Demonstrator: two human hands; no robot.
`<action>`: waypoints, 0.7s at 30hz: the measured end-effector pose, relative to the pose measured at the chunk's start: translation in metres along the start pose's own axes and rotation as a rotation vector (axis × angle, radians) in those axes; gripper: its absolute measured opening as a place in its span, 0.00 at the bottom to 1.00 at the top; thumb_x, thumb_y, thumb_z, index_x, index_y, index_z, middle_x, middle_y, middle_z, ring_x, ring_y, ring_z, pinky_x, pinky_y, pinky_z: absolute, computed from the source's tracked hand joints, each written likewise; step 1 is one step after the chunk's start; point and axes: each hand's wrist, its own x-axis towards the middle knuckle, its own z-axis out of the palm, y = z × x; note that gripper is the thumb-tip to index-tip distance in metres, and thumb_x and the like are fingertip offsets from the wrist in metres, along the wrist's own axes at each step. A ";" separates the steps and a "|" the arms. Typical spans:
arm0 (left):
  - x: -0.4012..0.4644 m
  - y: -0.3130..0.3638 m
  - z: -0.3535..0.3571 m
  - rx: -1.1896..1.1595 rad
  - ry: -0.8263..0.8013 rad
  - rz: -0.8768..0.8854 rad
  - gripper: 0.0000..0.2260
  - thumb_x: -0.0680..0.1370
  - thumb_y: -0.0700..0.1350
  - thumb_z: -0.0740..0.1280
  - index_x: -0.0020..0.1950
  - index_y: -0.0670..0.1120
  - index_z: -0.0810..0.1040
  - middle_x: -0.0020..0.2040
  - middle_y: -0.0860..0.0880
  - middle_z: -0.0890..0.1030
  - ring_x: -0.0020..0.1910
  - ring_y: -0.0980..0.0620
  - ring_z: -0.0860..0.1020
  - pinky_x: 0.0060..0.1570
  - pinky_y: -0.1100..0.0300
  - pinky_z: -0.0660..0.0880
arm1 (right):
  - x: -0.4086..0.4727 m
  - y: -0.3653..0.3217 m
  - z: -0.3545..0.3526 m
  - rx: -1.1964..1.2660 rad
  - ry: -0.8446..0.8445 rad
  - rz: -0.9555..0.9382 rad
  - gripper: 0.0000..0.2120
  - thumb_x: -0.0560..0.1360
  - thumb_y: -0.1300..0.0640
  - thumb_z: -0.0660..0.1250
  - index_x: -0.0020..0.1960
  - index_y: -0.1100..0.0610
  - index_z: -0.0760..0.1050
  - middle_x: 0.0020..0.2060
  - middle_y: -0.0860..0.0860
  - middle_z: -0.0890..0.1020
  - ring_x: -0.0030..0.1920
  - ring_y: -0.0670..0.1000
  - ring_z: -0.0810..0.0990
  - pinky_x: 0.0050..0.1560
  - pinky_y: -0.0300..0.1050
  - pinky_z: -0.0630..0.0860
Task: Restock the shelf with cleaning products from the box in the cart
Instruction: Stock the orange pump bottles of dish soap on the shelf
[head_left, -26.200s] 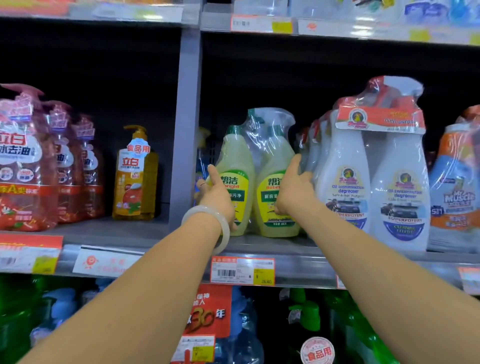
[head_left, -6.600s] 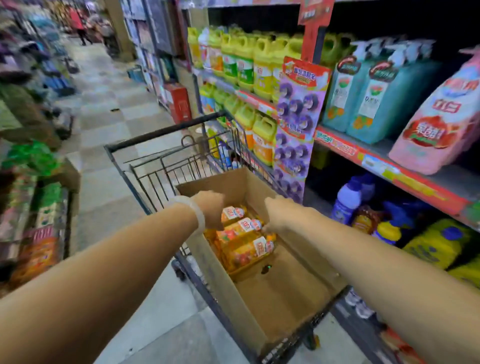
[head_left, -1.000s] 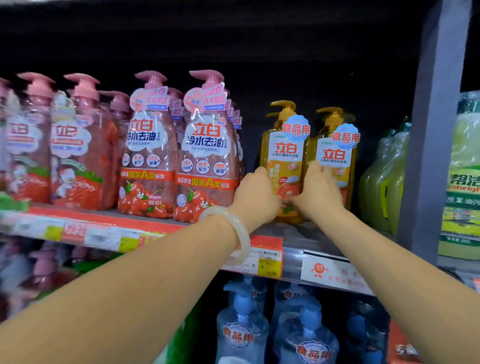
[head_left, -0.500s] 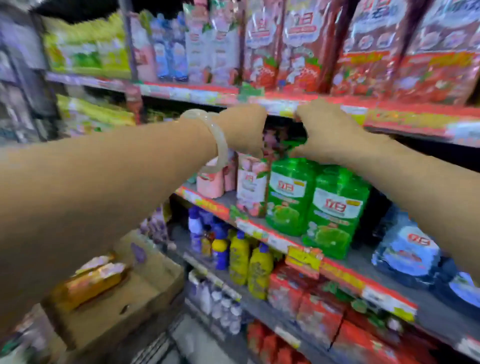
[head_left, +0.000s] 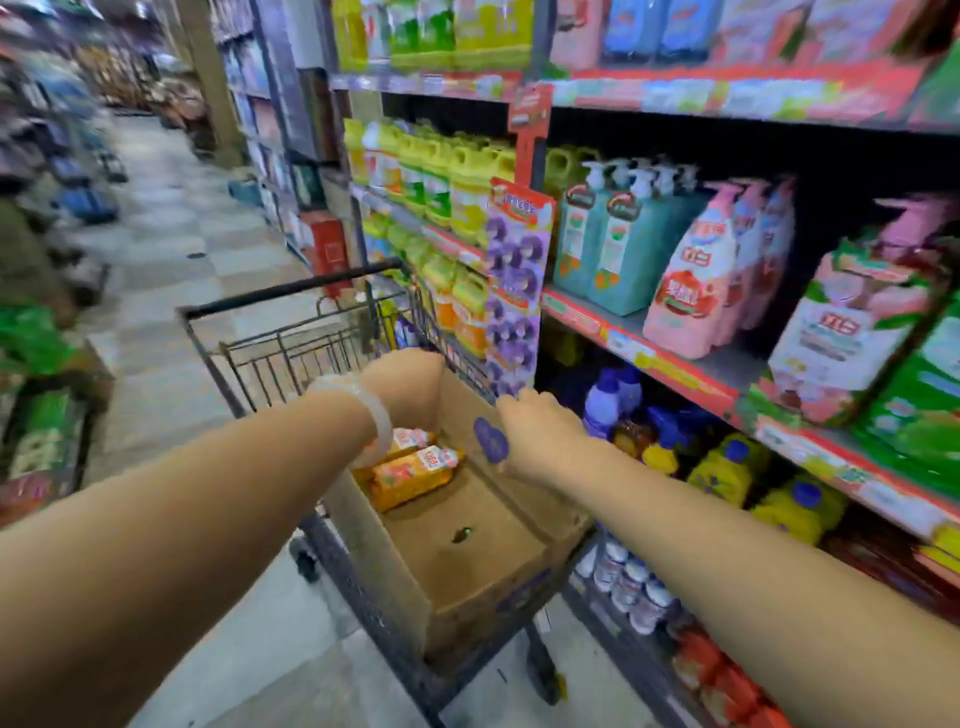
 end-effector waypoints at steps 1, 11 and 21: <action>0.008 -0.011 0.012 0.000 -0.049 -0.014 0.18 0.73 0.49 0.70 0.59 0.42 0.76 0.53 0.45 0.80 0.51 0.47 0.80 0.51 0.53 0.79 | 0.012 -0.006 0.008 0.008 -0.029 -0.011 0.18 0.75 0.58 0.65 0.62 0.61 0.68 0.61 0.59 0.70 0.64 0.62 0.71 0.59 0.53 0.71; 0.091 -0.099 0.107 -0.064 -0.257 -0.132 0.21 0.74 0.50 0.70 0.65 0.48 0.72 0.60 0.47 0.76 0.59 0.47 0.76 0.61 0.54 0.74 | 0.142 -0.028 0.099 0.178 -0.303 0.053 0.30 0.71 0.50 0.72 0.67 0.59 0.65 0.66 0.57 0.69 0.67 0.60 0.69 0.60 0.51 0.71; 0.198 -0.147 0.190 0.022 -0.522 -0.063 0.29 0.71 0.52 0.72 0.69 0.45 0.67 0.63 0.45 0.75 0.62 0.44 0.75 0.61 0.54 0.73 | 0.229 -0.024 0.194 0.349 -0.484 0.305 0.28 0.71 0.53 0.71 0.68 0.58 0.66 0.66 0.56 0.71 0.67 0.58 0.70 0.65 0.52 0.70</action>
